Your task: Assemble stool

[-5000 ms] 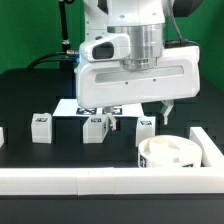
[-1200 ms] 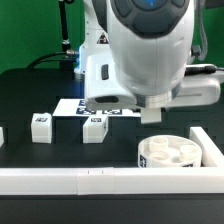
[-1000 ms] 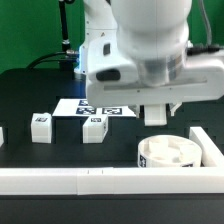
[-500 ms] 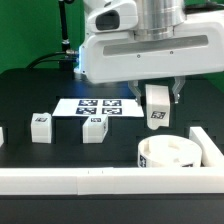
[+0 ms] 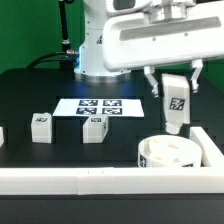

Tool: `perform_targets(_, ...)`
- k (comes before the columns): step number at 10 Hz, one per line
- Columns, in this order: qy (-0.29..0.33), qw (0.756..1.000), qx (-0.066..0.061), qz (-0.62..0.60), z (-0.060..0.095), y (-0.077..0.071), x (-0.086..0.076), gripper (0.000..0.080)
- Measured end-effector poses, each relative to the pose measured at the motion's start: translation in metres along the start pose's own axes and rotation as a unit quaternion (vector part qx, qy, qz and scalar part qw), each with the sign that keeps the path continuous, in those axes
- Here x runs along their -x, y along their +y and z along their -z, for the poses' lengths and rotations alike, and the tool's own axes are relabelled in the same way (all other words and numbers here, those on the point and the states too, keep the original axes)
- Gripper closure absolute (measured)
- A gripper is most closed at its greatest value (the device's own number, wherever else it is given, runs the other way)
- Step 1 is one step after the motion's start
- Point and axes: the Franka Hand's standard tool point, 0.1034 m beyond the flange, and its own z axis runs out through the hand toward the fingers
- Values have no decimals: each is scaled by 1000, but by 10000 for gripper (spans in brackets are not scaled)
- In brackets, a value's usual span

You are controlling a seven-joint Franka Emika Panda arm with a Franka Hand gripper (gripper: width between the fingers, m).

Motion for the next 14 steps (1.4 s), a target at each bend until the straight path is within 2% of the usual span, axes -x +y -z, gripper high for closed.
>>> perform_targets(1,-4,1000,1,5,-4,2,7,472)
perform_targets(4,-5,1000,0,4,-4,-1,8,472)
perform_targets(6,-7,1000,-8,14,-9,-21,17,472)
perform_targets(7,-8,1000,-9,17,-13,-23,20,472)
perform_targets(10,-12,1000,-8,22,-23,-22,28,472)
perform_targets(14,-9,999,-7,34,-28,-19,22,472)
